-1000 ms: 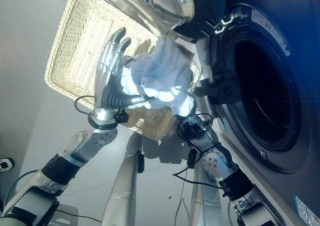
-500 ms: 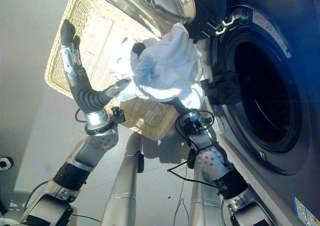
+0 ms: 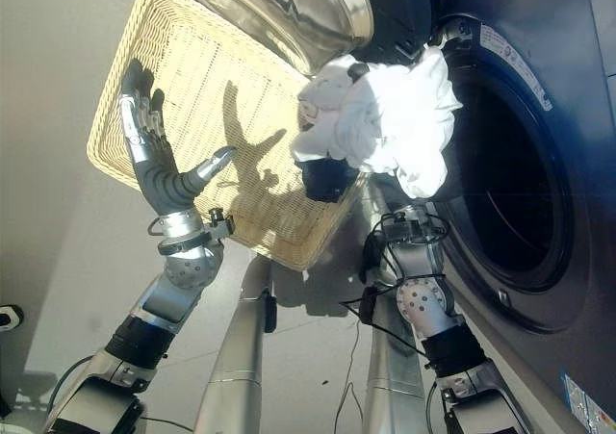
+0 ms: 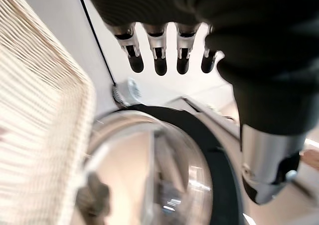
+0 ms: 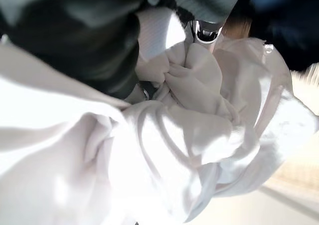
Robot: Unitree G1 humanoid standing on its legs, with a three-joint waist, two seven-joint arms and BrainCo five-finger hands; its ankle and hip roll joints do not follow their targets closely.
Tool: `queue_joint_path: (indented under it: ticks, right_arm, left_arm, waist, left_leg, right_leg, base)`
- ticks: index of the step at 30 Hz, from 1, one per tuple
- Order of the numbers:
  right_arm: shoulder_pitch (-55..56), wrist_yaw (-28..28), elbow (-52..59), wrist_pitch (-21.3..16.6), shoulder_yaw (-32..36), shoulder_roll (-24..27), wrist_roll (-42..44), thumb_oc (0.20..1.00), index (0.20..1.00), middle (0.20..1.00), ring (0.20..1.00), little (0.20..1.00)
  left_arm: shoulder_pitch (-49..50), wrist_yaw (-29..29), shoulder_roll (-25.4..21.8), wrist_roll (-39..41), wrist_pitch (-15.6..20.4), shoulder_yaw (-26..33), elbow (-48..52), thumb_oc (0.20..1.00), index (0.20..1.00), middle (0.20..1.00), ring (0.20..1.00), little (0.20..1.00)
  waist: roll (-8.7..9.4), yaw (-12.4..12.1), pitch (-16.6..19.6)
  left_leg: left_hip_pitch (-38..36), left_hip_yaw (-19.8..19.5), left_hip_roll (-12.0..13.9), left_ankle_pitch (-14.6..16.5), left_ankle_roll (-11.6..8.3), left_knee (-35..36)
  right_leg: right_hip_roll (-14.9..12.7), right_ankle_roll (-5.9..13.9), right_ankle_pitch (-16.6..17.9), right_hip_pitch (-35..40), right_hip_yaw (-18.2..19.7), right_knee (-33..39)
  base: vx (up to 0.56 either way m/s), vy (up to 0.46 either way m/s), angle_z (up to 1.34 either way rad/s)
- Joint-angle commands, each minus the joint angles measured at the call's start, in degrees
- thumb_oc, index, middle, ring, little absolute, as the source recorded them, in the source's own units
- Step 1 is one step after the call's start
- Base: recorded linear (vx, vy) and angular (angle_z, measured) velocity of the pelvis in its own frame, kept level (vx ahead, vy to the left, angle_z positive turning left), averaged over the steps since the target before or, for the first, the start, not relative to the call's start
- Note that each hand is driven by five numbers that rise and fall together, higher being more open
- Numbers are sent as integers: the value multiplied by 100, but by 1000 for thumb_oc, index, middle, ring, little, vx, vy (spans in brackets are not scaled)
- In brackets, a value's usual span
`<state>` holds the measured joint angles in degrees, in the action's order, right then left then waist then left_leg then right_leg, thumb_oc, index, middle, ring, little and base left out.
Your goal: Put the clothes into the washing machine.
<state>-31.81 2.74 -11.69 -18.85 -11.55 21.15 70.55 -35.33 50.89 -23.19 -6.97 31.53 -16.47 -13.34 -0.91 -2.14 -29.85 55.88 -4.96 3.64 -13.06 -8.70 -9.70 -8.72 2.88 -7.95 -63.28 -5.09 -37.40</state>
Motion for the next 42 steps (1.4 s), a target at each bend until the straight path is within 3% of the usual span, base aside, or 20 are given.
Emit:
queue_joint_path:
  ticks: [1, 8, 12, 15, 17, 22, 23, 24, 25, 26, 31, 33, 35, 37, 38, 39, 40, 42]
  right_arm:
    - [-277, 133, -374, -72, 215, 265, 600, 200, 200, 200, 200, 200]
    - [-992, 159, -2704, -134, 311, 863, 1821, 200, 200, 200, 200, 200]
    - [-1609, -139, -3827, -298, 747, 1399, 2345, 200, 200, 200, 200, 200]
    - [-2030, -530, -4135, -867, 1007, 1797, 2711, 200, 200, 200, 200, 200]
    - [-2290, -899, -4236, -1528, 1177, 2156, 2746, 200, 200, 200, 200, 200]
    - [-2475, -2007, -3989, -2290, 1368, 2778, 1820, 200, 200, 200, 200, 200]
    - [-2471, -2012, -4050, -2283, 1404, 2879, 1671, 310, 310, 310, 310, 310]
    - [-2461, -2035, -4103, -2243, 1414, 2933, 1512, 429, 429, 429, 429, 429]
    - [-2455, -2068, -4193, -2084, 1389, 3022, 1160, 805, 805, 805, 805, 805]
    - [-2466, -2005, -4243, -1922, 1328, 3079, 901, 1000, 1000, 1000, 1000, 1000]
    - [-2542, -2116, -4648, -1565, 975, 3143, 541, 1000, 1000, 1000, 1000, 1000]
    - [-2665, -2427, -4929, -1506, 886, 3122, -154, 1000, 1000, 1000, 1000, 1000]
    - [-2765, -3235, -5079, -1281, 617, 3071, -1087, 1000, 1000, 1000, 1000, 1000]
    - [-2914, -4131, -5258, -856, 385, 3083, -1944, 1000, 1000, 1000, 1000, 1000]
    - [-3049, -4662, -5515, -386, 187, 3131, -2668, 1000, 1000, 1000, 1000, 1000]
    - [-3145, -4973, -5579, -171, 47, 3149, -2934, 1000, 1000, 1000, 1000, 1000]
    - [-3271, -5333, -5719, 521, -168, 3187, -3530, 1000, 1000, 1000, 1000, 1000]
    - [-3538, -5375, -5933, 1181, -469, 3271, -3207, 1000, 1000, 1000, 1000, 1000]
  left_arm:
    - [-576, 264, -213, 87, -187, -2, -773, 1000, 1000, 1000, 1000, 1000]
    - [-1363, 233, -438, 1062, -217, -395, -2499, 1000, 1000, 1000, 1000, 1000]
    - [-1589, 165, -572, 1063, -240, -532, -3015, 1000, 1000, 1000, 1000, 1000]
    - [-1580, 121, -659, 1040, -177, -586, -3219, 1000, 1000, 1000, 1000, 1000]
    - [-1489, 134, -779, 929, -125, -650, -3287, 1000, 1000, 1000, 1000, 1000]
    - [-1502, 114, -1078, 971, -105, -727, -3336, 1000, 1000, 1000, 1000, 1000]
    - [-1520, 73, -1117, 980, -99, -709, -3372, 1000, 1000, 1000, 1000, 1000]
    - [-1544, 44, -1144, 993, -99, -692, -3395, 1000, 1000, 1000, 1000, 1000]
    - [-1602, -24, -1201, 1032, -107, -678, -3438, 1000, 1000, 1000, 1000, 1000]
    - [-1675, -102, -1250, 1045, -141, -681, -3473, 1000, 1000, 1000, 1000, 1000]
    - [-1807, -231, -1349, 1111, -165, -745, -3506, 1000, 1000, 1000, 1000, 1000]
    - [-1887, -180, -1312, 1086, -138, -795, -3571, 1000, 1000, 1000, 1000, 1000]
    - [-1916, -131, -1235, 1064, -162, -859, -3559, 1000, 1000, 1000, 1000, 1000]
    - [-1959, -82, -1206, 1037, -178, -905, -3555, 1000, 1000, 1000, 1000, 1000]
    - [-2001, -53, -1173, 1032, -182, -974, -3569, 1000, 1000, 1000, 1000, 1000]
    - [-2033, -41, -1168, 1038, -188, -993, -3567, 1000, 1000, 1000, 1000, 1000]
    - [-2074, -32, -1163, 1027, -198, -1028, -3565, 1000, 1000, 1000, 1000, 1000]
    - [-2170, -31, -1200, 1075, -218, -1109, -3567, 1000, 1000, 1000, 1000, 1000]
  waist:
    - [15, 218, 6]
    - [64, 296, 6]
    - [93, 278, 6]
    - [115, 274, 6]
    - [166, 272, 6]
    - [294, 356, 6]
    - [316, 361, 6]
    - [335, 363, 6]
    - [362, 362, 6]
    - [380, 353, 6]
    - [374, 267, 6]
    - [334, 253, 6]
    - [284, 207, 6]
    - [244, 183, 6]
    - [224, 147, 6]
    - [206, 143, 6]
    - [194, 123, 6]
    - [178, 106, 6]
  left_leg:
    - [11, 429, -579, 704, 390, -737]
    - [40, 550, -457, 699, 321, -727]
    - [18, 532, -417, 744, 298, -729]
    - [11, 509, -388, 820, 296, -750]
    - [12, 481, -355, 876, 289, -760]
    - [-11, 442, -314, 928, 279, -716]
    - [-17, 430, -314, 935, 285, -723]
    - [-20, 415, -313, 934, 289, -721]
    - [-28, 395, -315, 931, 290, -697]
    - [-24, 378, -320, 926, 295, -688]
    - [-52, 273, -402, 931, 327, -676]
    - [19, 267, -414, 865, 334, -655]
    - [-34, 253, -457, 923, 351, -648]
    - [-21, 244, -472, 927, 372, -651]
    - [-16, 243, -477, 919, 384, -633]
    - [0, 237, -484, 918, 391, -641]
    - [21, 237, -489, 915, 400, -652]
    - [42, 223, -503, 915, 414, -666]
  right_leg:
    - [451, 459, 1393, 401, -289, 1589]
    - [537, 433, 1410, 374, -223, 1612]
    - [583, 435, 1403, 393, -187, 1606]
    - [599, 445, 1397, 417, -176, 1634]
    - [608, 457, 1387, 451, -187, 1649]
    - [644, 471, 1408, 511, -162, 1749]
    - [653, 473, 1401, 528, -158, 1743]
    - [663, 473, 1401, 538, -153, 1744]
    - [667, 475, 1400, 559, -153, 1768]
    - [655, 484, 1407, 568, -166, 1784]
    - [639, 466, 1399, 586, -226, 1804]
    - [602, 466, 1452, 511, -251, 1807]
    - [589, 465, 1394, 554, -266, 1818]
    - [573, 468, 1393, 540, -281, 1815]
    - [557, 472, 1391, 543, -296, 1822]
    - [551, 476, 1395, 532, -304, 1824]
    - [544, 481, 1396, 523, -319, 1819]
    - [550, 471, 1422, 517, -314, 1859]
  base:
    - [1, 53, -1]
    - [0, 34, -4]
    - [3, -4, -1]
    - [6, -21, -6]
    - [-2, -30, -9]
    - [-7, 1, -5]
    - [-11, 7, -6]
    - [-11, -15, -4]
    - [-12, -33, -3]
    - [-11, -42, -3]
    - [6, -36, 1]
    - [0, 0, 0]
    - [0, 0, 0]
    - [0, 0, 0]
    - [0, 0, 0]
    - [0, 0, 0]
    - [-21, -20, 4]
    - [-23, -27, 5]
